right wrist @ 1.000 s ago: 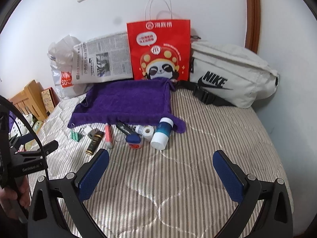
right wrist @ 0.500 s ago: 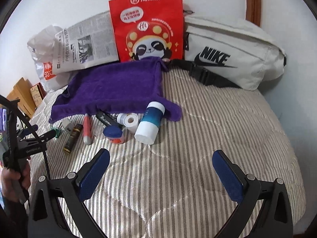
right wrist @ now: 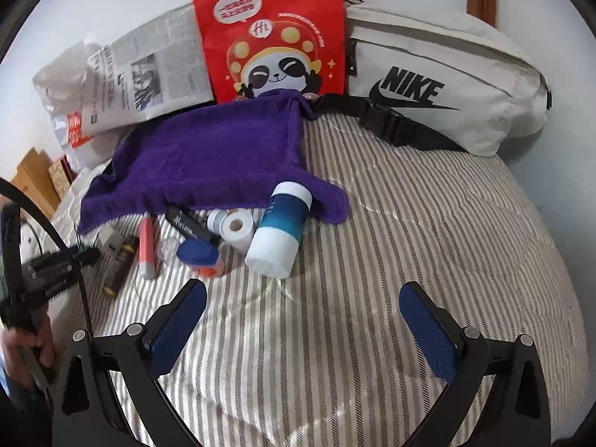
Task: Organize rigid objects
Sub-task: 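Grasp the green binder clip with the left tool while the right tool approaches the blue-white jar, then grasp the blue-white jar with the right tool while the left tool lifts the clip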
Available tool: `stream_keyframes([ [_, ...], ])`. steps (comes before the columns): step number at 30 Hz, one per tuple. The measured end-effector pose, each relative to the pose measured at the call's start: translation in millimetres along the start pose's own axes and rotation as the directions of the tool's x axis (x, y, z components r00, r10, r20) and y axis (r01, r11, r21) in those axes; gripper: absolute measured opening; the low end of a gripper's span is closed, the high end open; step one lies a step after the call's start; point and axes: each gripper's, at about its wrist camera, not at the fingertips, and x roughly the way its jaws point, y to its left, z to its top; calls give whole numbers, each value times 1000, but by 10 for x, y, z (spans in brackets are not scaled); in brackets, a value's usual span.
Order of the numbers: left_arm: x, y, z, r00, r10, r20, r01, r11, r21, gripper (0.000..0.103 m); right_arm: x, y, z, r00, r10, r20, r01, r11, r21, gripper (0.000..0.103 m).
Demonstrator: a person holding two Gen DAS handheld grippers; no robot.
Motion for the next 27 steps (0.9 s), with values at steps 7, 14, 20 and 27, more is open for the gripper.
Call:
stream_keyframes([
  [7, 1, 21, 1, 1000, -9, -2, 9, 1000, -6, 39, 272, 63, 185, 999, -10, -48, 10, 1000, 3, 92],
  [14, -2, 13, -2, 1000, -12, -1, 12, 1000, -9, 39, 546, 222, 169, 994, -38, -107, 26, 993, -116, 61],
  [20, -5, 16, -16, 1000, -16, -1, 16, 1000, -13, 39, 463, 175, 159, 993, -45, -106, 27, 987, -160, 49],
  [27, -4, 14, -17, 1000, -15, -1, 15, 1000, -14, 39, 671, 240, 318, 990, -89, -109, 68, 980, -188, 50],
])
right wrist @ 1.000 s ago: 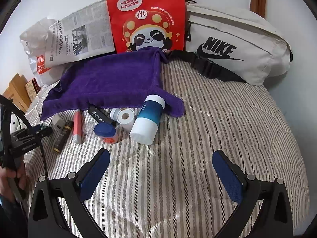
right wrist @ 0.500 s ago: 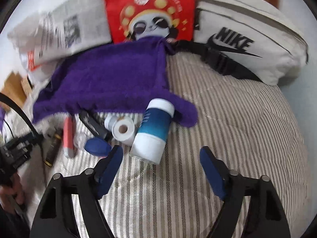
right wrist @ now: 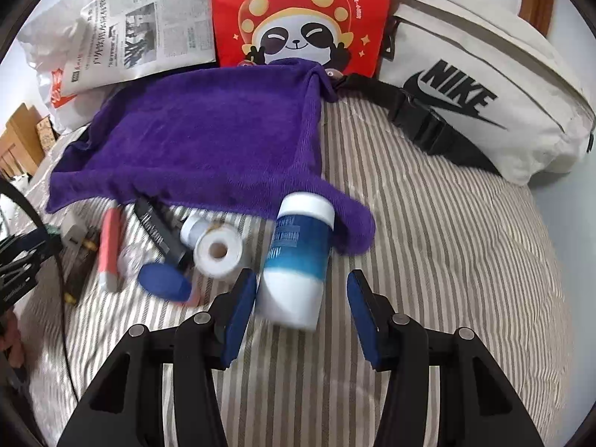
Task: Organize rigid objects
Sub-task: 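Grasp the blue-white jar with the right tool while the left tool lifts the clip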
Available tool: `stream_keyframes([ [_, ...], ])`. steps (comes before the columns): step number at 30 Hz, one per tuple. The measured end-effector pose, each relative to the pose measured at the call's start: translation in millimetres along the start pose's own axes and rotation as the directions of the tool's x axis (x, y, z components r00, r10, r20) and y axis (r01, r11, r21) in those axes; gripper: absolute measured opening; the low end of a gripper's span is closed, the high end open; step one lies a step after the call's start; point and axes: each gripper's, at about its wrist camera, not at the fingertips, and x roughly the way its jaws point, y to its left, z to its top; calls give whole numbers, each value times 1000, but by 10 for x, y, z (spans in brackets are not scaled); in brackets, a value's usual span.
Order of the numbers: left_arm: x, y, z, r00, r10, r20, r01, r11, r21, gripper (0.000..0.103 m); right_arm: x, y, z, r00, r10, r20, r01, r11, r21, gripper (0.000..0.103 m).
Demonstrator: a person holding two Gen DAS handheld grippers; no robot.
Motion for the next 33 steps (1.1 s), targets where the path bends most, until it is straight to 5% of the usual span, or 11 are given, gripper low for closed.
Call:
stream_keyframes([
  [3, -2, 4, -2, 1000, -1, 0, 1, 1000, -1, 39, 88, 35, 36, 1000, 11, -2, -11, 1000, -2, 40],
  [11, -2, 5, -1, 1000, 0, -1, 0, 1000, 0, 39, -5, -3, -228, 998, 54, -43, -56, 998, -26, 39],
  [23, -2, 4, -3, 1000, -2, 0, 2, 1000, -2, 39, 35, -34, -306, 992, 37, 117, -40, 999, 19, 40],
  [33, 6, 23, -2, 1000, -2, -1, 2, 1000, -2, 39, 29, -32, -296, 992, 36, 119, -38, 999, 19, 40],
])
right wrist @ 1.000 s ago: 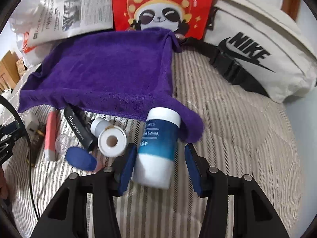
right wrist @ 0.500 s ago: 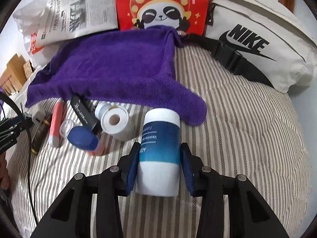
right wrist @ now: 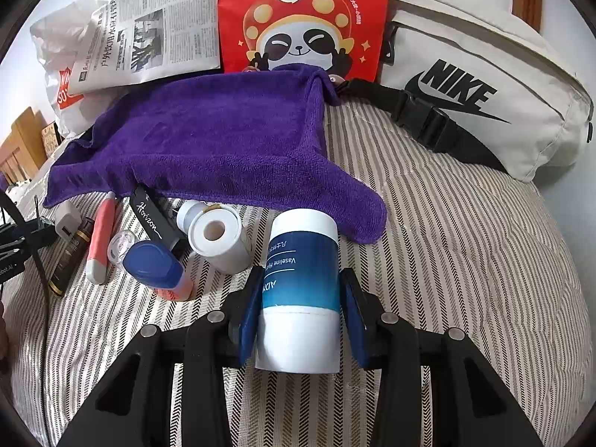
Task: Organize rigid objects
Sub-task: 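Grasp the blue-white jar with the right tool while the left tool lifts the clip, then carry the clip and the jar onto the purple towel and open both tools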
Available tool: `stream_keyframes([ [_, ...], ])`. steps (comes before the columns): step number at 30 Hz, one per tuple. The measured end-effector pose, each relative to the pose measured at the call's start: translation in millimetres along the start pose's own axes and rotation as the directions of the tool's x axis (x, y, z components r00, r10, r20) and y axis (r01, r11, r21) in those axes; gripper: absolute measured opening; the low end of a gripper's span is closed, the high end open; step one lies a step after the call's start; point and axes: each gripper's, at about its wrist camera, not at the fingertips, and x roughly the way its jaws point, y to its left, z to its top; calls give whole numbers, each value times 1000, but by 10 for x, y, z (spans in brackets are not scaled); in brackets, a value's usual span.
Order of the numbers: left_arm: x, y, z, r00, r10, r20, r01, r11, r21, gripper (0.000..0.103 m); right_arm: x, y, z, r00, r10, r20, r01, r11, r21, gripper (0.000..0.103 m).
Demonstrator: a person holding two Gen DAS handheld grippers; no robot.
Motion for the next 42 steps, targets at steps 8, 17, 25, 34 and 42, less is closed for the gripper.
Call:
stream_keyframes([
  [8, -2, -13, 5, 1000, -14, -1, 14, 1000, -10, 39, 0, 8, -7, 1000, -3, 1, 3, 1000, -1, 40],
  [17, -6, -17, 0, 1000, -11, -1, 11, 1000, -8, 39, -2, 4, -12, 1000, 3, 3, -3, 1000, 4, 40],
  [25, -41, 15, 7, 1000, -17, 0, 17, 999, -29, 39, -154, -74, 19, 999, 30, -24, -30, 1000, -4, 37],
  [34, -429, 194, 206, 996, -65, 65, 72, 992, -105, 39, -643, -139, 288, 999, 36, 32, -36, 999, -4, 37],
  [42, -720, 250, 666, 988, -52, 146, 66, 994, -92, 39, -841, 5, 720, 986, 89, 142, -85, 996, -31, 37],
])
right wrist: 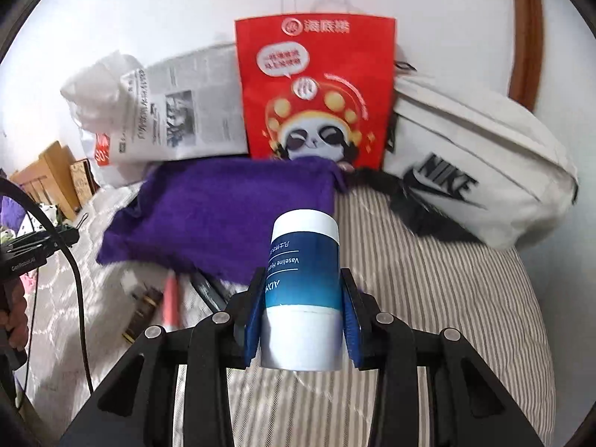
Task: Organize rigid objects
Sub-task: 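Carry the clip and the jar onto the purple towel and open both tools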
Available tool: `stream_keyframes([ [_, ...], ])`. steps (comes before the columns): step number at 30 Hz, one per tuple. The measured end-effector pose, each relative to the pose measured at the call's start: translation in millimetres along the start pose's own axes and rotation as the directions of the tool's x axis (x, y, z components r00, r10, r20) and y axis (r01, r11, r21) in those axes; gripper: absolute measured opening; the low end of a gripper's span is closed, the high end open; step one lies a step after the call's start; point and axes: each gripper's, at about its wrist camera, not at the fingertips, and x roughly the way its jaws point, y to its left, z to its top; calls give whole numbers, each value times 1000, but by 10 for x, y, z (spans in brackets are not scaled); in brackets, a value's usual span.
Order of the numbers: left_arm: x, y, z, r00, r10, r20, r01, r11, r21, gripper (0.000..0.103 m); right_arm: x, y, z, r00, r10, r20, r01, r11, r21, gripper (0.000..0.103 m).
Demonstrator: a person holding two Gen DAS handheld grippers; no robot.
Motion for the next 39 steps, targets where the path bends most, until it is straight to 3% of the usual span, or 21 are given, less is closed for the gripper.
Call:
stream_keyframes([
  [6, 118, -59, 272, 1000, 4, 19, -5, 999, 38, 39, 325, 57, 298, 1000, -17, -16, 18, 1000, 16, 37],
  [10, 275, -5, 370, 1000, 10, 10, -10, 1000, 28, 39, 613, 74, 430, 999, 22, -42, -21, 999, 35, 37],
  [21, 890, 133, 494, 996, -4, -90, 2, 1000, -19, 39, 1546, 164, 756, 996, 48, -80, -48, 999, 8, 37],
  [27, 1100, 184, 512, 993, 8, -117, -11, 1000, -29, 39, 2059, 135, 845, 986, 43, -160, -42, 999, 12, 37],
  [32, 1223, 230, 573, 992, -14, -124, 8, 999, -48, 39, 2252, 91, 792, 969, 63, -239, -54, 998, 45, 37],
  [39, 1409, 234, 647, 991, -27, -129, 18, 997, -70, 39, 2265, 153, 745, 971, 42, -236, -44, 999, -6, 40],
])
